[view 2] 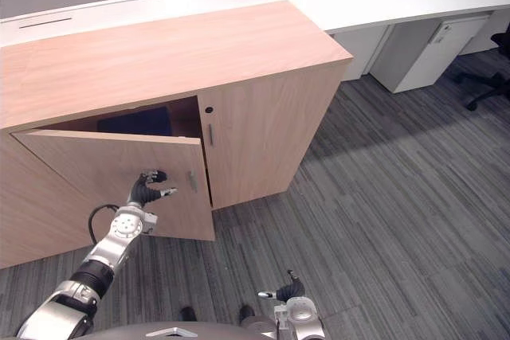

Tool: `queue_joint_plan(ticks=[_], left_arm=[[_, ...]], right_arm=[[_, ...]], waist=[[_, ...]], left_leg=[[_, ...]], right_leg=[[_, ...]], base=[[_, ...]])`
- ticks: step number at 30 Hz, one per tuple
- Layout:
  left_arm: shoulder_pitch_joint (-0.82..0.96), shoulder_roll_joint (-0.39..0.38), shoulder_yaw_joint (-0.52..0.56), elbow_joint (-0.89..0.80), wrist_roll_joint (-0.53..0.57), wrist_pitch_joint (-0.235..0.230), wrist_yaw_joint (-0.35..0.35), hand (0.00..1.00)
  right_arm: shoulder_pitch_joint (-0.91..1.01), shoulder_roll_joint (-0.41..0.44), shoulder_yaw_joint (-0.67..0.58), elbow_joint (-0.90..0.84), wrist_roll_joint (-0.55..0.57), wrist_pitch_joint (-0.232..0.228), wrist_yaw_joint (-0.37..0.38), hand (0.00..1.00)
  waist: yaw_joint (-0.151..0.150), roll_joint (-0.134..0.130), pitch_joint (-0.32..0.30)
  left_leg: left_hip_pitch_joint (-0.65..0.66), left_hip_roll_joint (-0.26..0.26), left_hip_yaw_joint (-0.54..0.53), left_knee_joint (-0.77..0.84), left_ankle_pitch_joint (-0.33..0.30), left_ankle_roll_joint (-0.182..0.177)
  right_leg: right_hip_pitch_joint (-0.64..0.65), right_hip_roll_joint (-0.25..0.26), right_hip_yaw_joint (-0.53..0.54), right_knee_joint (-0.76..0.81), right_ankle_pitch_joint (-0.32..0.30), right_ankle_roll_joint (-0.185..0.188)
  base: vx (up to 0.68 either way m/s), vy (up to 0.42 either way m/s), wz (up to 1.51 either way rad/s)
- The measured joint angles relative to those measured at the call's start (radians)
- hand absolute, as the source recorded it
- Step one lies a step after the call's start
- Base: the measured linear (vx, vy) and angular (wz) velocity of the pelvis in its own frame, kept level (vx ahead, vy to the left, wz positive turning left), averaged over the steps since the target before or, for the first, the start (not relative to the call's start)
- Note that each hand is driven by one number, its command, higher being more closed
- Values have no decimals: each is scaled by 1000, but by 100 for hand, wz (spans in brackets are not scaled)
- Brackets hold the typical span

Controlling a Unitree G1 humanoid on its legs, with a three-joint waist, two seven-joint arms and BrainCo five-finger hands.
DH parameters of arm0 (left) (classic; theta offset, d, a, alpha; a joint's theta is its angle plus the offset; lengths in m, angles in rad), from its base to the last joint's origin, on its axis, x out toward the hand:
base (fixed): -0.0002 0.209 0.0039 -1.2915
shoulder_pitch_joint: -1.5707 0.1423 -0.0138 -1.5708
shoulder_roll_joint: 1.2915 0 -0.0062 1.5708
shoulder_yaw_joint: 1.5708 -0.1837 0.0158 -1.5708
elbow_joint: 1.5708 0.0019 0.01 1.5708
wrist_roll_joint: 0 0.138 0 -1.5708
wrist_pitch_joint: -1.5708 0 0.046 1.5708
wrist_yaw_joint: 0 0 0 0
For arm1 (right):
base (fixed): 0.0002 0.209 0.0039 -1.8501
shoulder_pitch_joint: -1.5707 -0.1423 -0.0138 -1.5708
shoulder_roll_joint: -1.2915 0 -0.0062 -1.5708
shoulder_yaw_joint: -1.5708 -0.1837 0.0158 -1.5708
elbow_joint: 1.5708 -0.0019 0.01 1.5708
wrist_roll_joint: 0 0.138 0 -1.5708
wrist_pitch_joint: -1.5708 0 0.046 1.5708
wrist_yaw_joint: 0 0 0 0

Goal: Walk over to the cabinet, pick up the folder, carry it to the office cabinet, place the folder inside the office cabinet, then close the office cabinet door

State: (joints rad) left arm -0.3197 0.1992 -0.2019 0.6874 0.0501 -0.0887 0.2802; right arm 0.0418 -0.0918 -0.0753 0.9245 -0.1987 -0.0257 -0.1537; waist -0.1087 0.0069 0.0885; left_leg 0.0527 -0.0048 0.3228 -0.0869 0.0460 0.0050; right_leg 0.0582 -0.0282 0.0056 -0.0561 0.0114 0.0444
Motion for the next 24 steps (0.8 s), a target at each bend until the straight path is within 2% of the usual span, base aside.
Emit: queue_joint_plan(ticks=[6, 10, 13, 16, 21, 24], left_arm=[[-7, 15, 7, -1, -2, 0, 13, 0], [25, 15, 7, -50, -9, 0, 2, 0], [107, 3, 5, -133, -24, -8, -26, 0], [212, -24, 5, -158, -71, -10, -61, 0], [331, -30, 4, -159, -109, -10, -117, 0], [386, -32, 5, -158, -117, -10, -161, 0]], right_arm=[[2, -4, 19, 3, 2, 0, 0, 0], [-2, -5, 17, 16, 3, 0, 1, 0], [-8, -8, 14, 35, 7, 2, 1, 0], [-6, -11, 14, 38, 15, 9, 1, 0], [-6, -12, 12, 40, 15, 10, 1, 0], [-5, -16, 11, 40, 16, 11, 2, 0]], waist=[[-5, -17, 1], [-2, -18, 0], [1, -18, 0], [23, -17, 0], [30, -16, -1], [48, -14, -2]], left_leg=[[-1, -6, 14, 0, -9, 4], [0, -12, 0, 0, -10, 4], [2, -14, -23, 0, -9, 5], [2, -13, -34, 0, -5, 6], [4, -14, -59, 0, 3, 10], [3, -17, -75, -1, 4, 10]], right_leg=[[-4, -5, 19, -11, 11, 7], [3, -5, 7, -15, 11, 7], [14, -6, -11, -18, 11, 8], [18, -6, -20, -17, 10, 8], [28, -12, -45, -13, 8, 10], [29, -14, -53, -4, -1, 13]], base=[[-2, 7, -9], [8, -21, 7], [-14, -37, 16], [-43, -33, 9], [-59, -17, 15], [-60, -3, 14]])
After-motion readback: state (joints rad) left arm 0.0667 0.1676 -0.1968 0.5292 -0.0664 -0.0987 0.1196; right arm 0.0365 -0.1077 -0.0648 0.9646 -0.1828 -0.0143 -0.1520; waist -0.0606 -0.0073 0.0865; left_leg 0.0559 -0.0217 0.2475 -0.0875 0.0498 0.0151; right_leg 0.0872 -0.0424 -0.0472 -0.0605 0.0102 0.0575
